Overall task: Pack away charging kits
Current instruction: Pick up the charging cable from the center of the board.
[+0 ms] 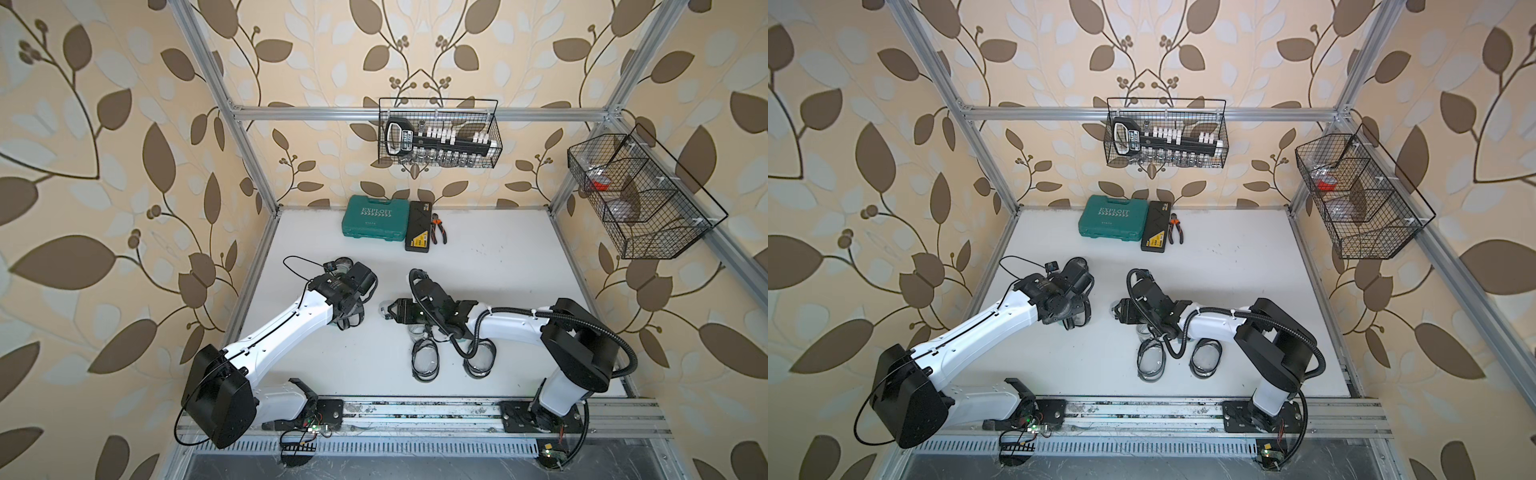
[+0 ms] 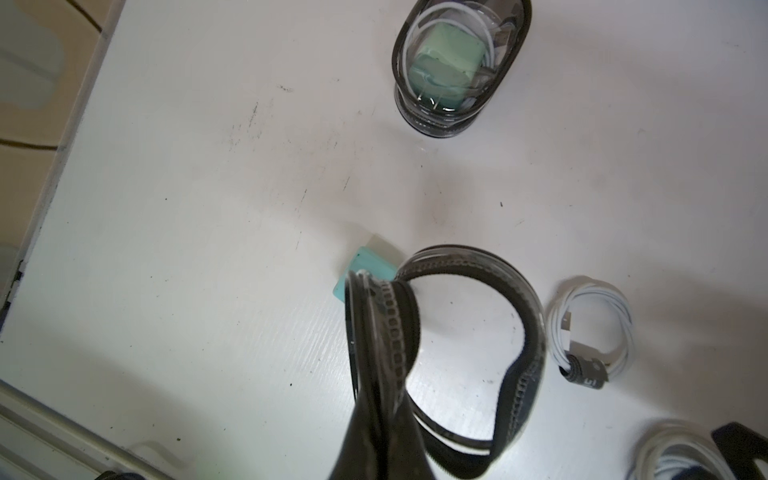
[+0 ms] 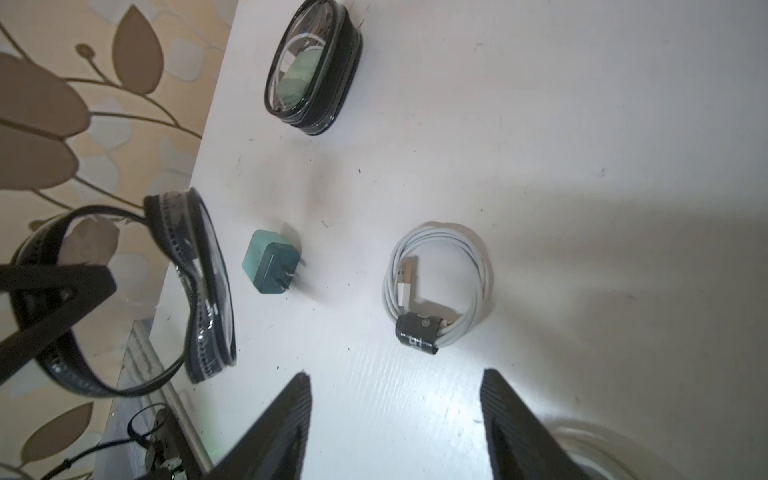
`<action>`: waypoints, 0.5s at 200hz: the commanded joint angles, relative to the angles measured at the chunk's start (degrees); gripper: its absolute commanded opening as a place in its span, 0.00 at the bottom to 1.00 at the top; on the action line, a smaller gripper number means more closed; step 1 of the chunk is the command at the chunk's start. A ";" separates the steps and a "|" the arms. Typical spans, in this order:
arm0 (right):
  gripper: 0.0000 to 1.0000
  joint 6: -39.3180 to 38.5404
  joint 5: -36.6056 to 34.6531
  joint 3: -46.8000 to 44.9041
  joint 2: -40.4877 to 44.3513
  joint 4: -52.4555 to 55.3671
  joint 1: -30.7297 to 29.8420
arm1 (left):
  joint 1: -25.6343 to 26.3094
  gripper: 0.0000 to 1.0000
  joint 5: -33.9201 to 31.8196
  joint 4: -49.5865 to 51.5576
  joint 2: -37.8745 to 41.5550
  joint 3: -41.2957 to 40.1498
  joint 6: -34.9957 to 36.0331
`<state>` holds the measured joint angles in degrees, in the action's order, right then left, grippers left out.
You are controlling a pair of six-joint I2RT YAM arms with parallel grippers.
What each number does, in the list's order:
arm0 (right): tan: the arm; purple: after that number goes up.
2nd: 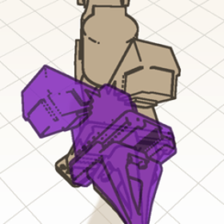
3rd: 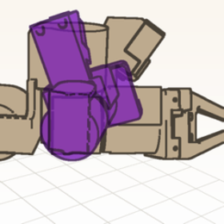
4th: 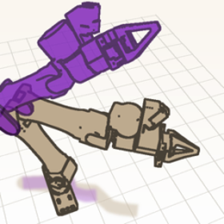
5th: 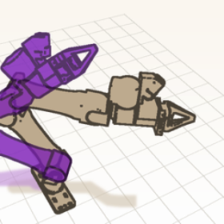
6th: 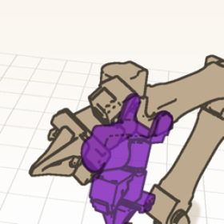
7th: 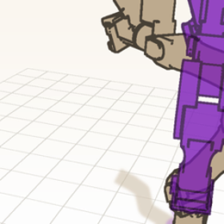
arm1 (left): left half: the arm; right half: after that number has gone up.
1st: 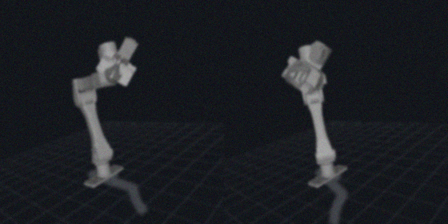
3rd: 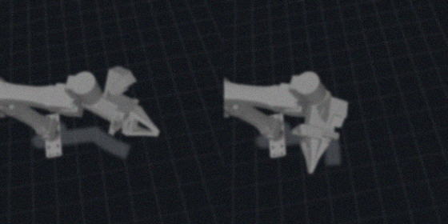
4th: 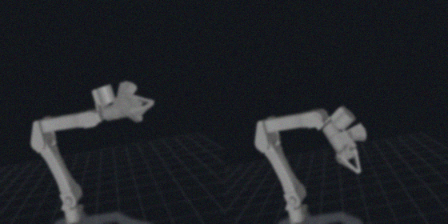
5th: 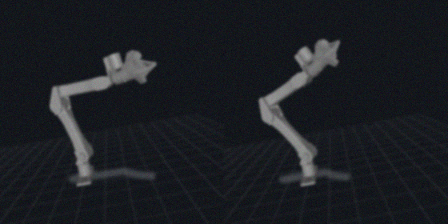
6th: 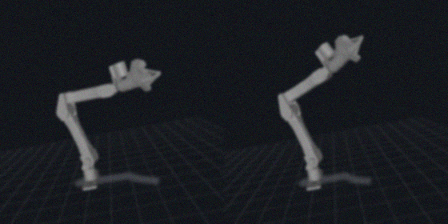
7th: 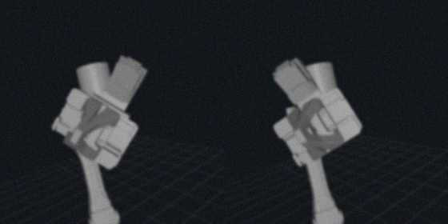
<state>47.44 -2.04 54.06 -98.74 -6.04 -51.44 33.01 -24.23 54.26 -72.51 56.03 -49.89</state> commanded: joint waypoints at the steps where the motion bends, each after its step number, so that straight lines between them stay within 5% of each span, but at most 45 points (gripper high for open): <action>1: 0.59 0.92 -8.32 6.01 -4.08 12.11 -0.97 | -0.16 0.00 -1.78 0.33 0.77 -0.49 0.40; 65: 0.53 0.65 -17.08 18.83 -14.09 26.66 -2.21 | -0.16 0.00 -0.02 -1.44 4.12 -1.80 2.08; 100: 0.42 0.11 -19.37 25.37 -20.09 32.51 -2.87 | -0.14 0.00 1.45 -1.53 5.05 -1.67 2.64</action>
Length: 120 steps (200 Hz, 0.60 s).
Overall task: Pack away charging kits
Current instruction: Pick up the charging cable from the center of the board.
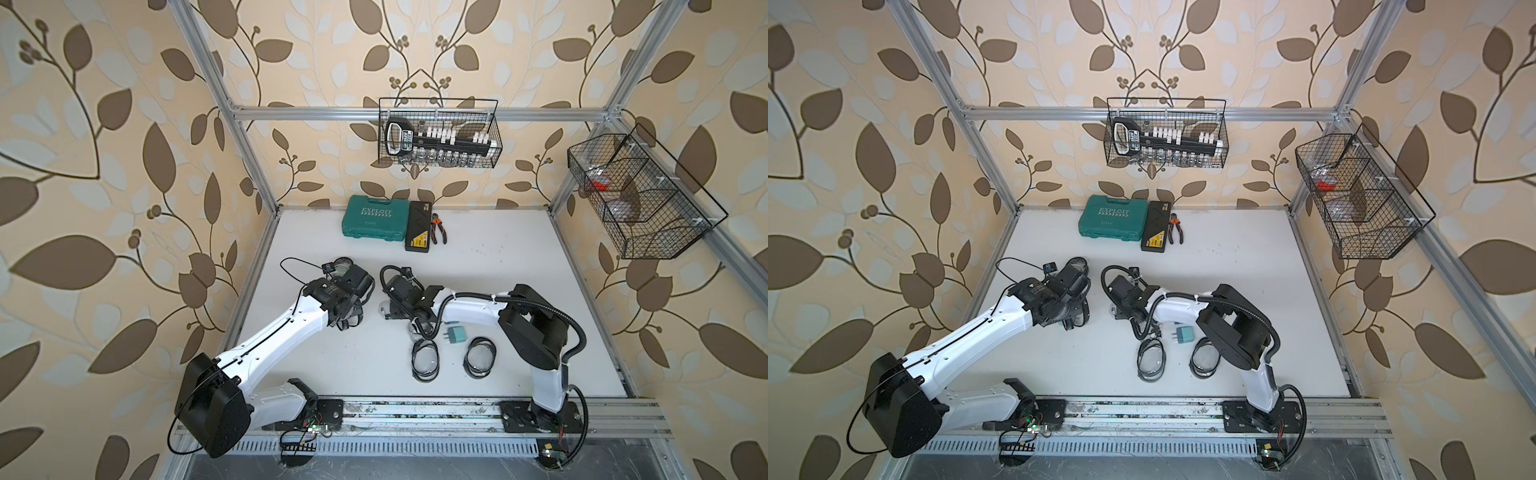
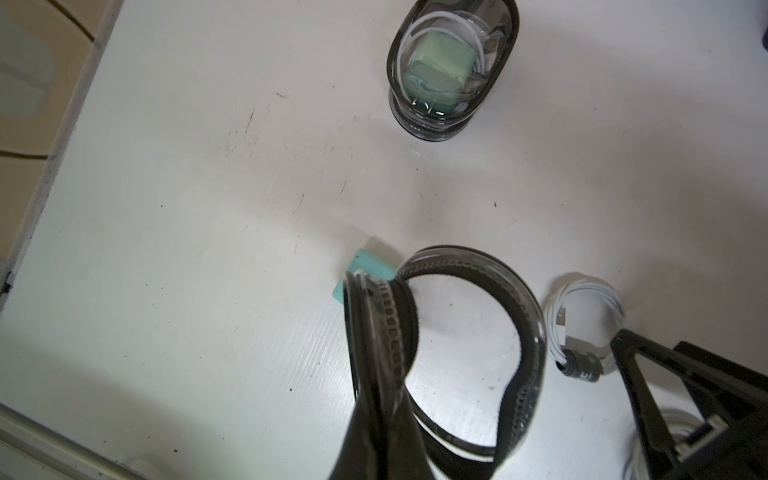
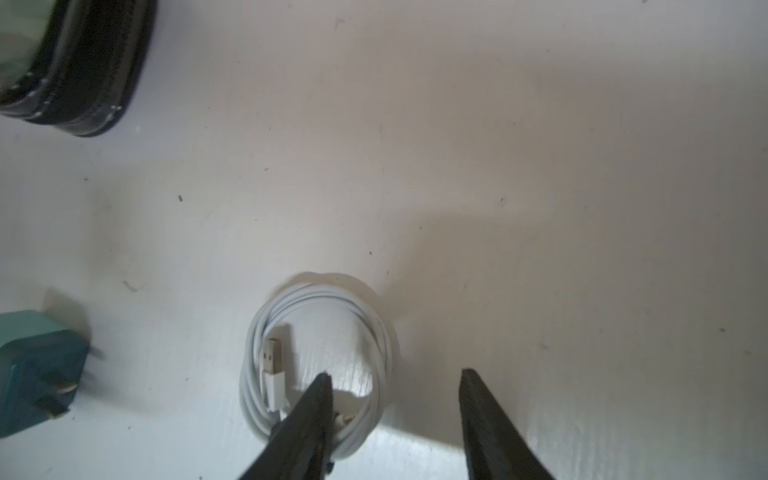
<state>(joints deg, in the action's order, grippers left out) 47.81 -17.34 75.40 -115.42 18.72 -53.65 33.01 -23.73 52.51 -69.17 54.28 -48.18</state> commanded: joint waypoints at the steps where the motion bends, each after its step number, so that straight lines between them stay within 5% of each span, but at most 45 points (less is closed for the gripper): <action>1: 0.42 -0.22 -4.17 4.18 -3.55 7.87 -0.71 | -0.14 0.00 1.00 0.18 1.73 0.06 1.01; 51: 0.35 -0.61 -4.02 7.35 -7.43 9.69 -0.76 | -0.17 0.00 2.56 -0.30 3.31 -0.21 1.67; 99: 0.01 -0.09 -0.50 2.01 -4.93 4.44 1.21 | -0.14 0.00 5.73 -2.68 3.00 -0.89 3.20; 120: 0.00 0.34 0.91 -4.71 0.56 -0.87 2.93 | -0.15 0.00 10.09 -5.18 1.74 -0.67 4.94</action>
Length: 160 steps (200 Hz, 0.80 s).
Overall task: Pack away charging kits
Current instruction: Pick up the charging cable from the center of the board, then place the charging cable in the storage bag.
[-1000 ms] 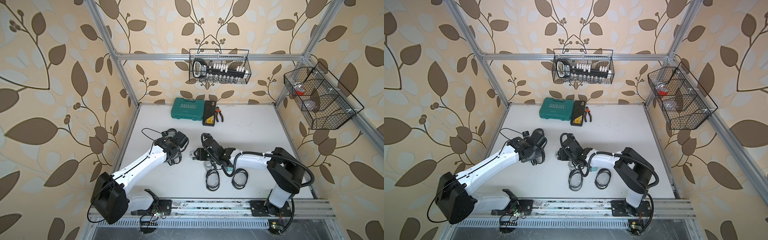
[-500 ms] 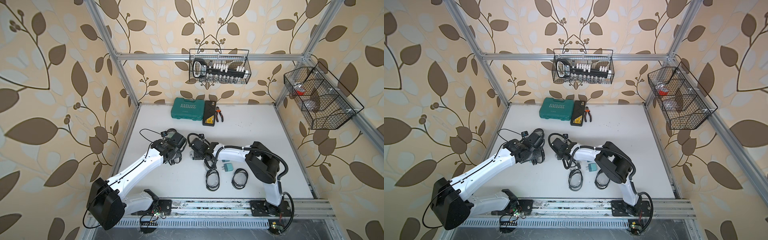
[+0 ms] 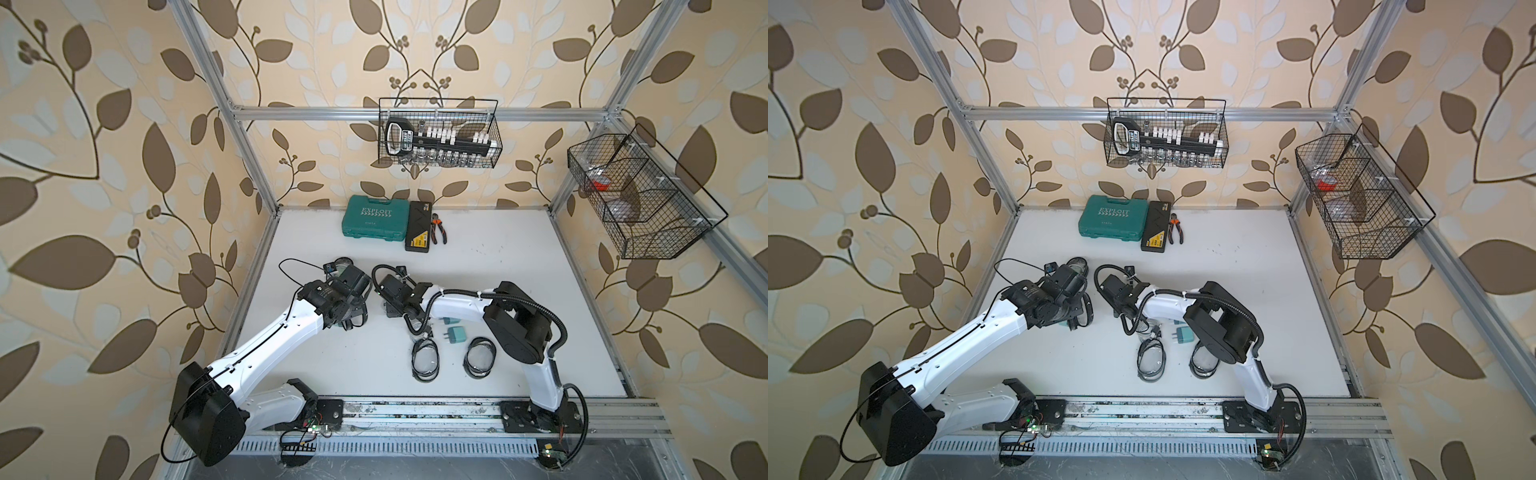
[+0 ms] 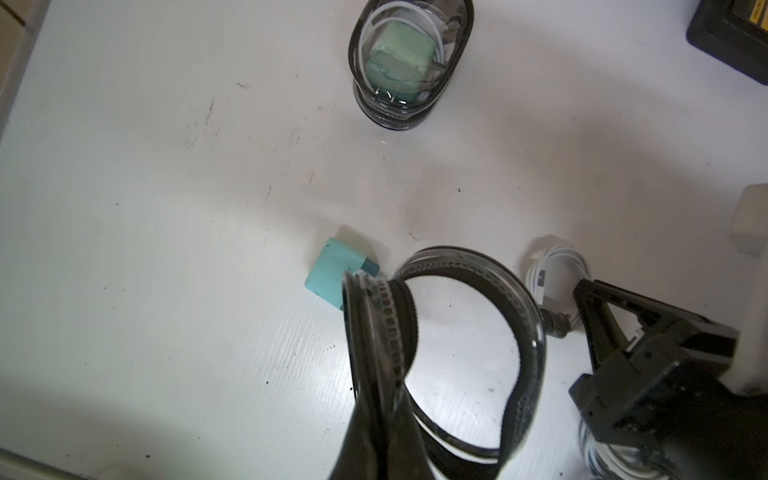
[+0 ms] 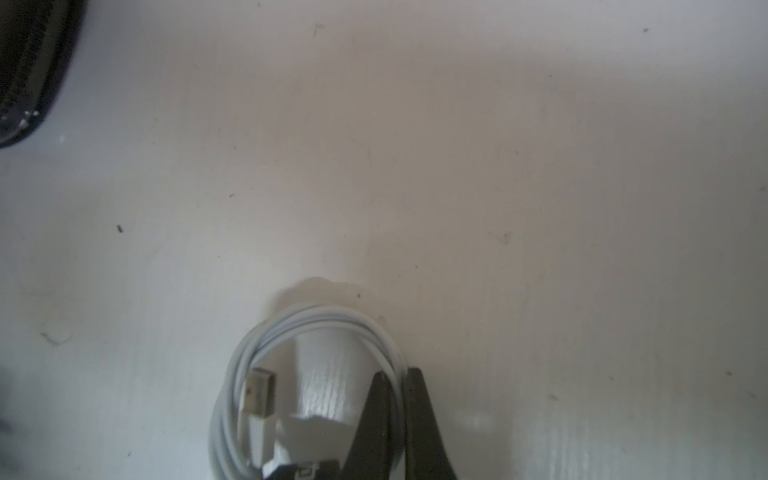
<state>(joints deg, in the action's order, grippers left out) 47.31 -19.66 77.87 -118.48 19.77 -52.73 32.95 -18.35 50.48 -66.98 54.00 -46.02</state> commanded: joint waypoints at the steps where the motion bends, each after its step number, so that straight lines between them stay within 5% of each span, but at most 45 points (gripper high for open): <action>1: 0.00 0.89 3.22 -7.41 3.96 -2.05 2.10 | -0.08 0.00 5.07 -3.30 -0.53 -0.43 2.87; 47: 0.00 3.52 2.30 -20.09 20.21 -8.66 2.73 | 0.04 0.00 13.15 -10.59 -5.30 -0.83 3.75; 92: 0.00 4.02 0.96 -27.03 32.80 -12.27 -1.37 | 1.08 0.00 13.16 -12.30 -12.24 1.48 2.44; 160: 0.00 3.44 2.30 -21.42 26.59 -14.01 -7.20 | 4.23 0.00 16.24 -16.36 -14.52 3.26 3.57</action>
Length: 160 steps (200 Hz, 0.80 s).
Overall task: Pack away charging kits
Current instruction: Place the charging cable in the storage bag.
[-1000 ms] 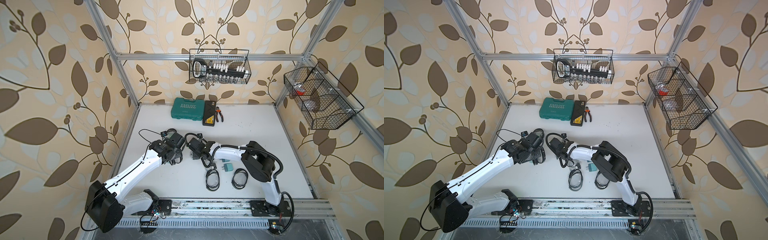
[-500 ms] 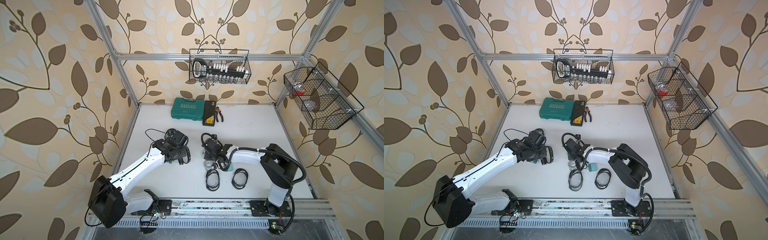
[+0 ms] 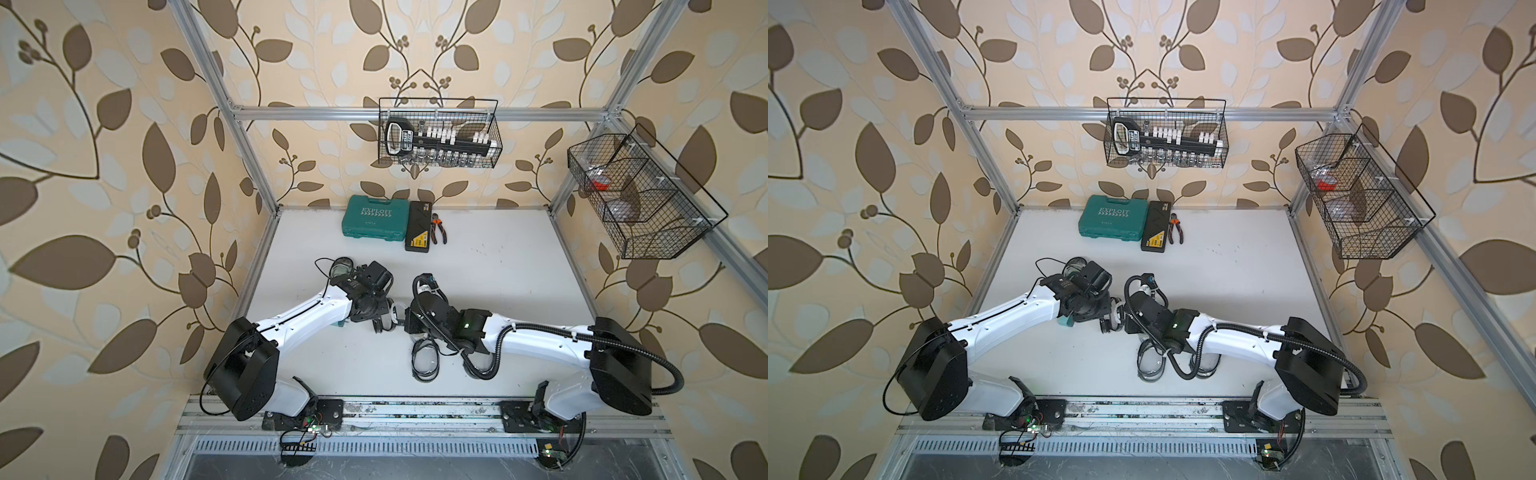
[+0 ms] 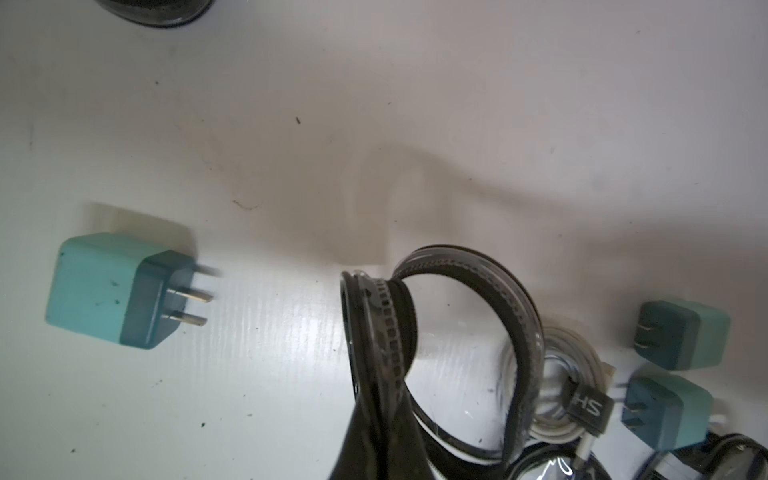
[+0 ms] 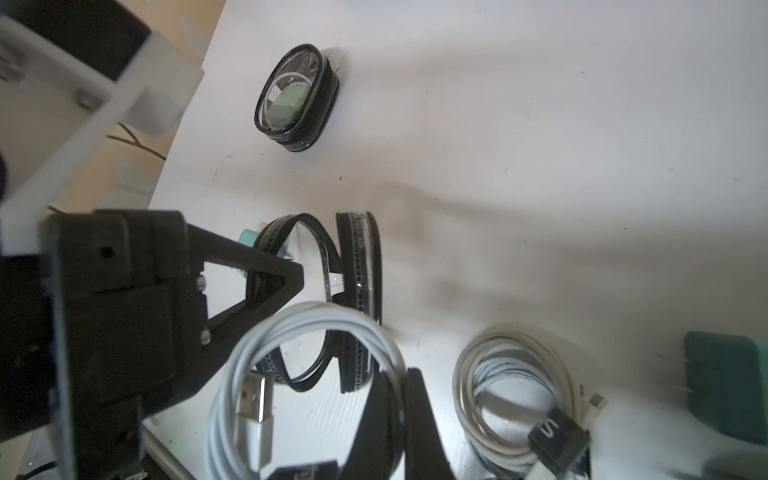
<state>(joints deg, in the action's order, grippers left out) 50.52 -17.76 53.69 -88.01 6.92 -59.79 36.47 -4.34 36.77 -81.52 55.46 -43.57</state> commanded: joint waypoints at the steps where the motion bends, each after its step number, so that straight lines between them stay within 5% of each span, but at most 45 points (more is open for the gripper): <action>1: 0.00 0.21 0.38 2.79 -4.08 -1.22 -0.15 | 0.71 0.00 2.27 -2.71 0.07 1.77 1.12; 97: 0.00 0.85 0.40 4.69 -13.36 -1.03 4.89 | 0.68 0.00 13.65 -11.08 5.53 -2.60 4.02; 160: 0.00 0.83 -2.66 7.78 -16.20 2.58 4.51 | 0.67 0.00 11.99 -11.45 5.27 -3.16 3.42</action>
<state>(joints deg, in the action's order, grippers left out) 50.78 -18.44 59.55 -102.85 7.18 -54.85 36.80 7.18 27.09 -77.56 53.06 -40.84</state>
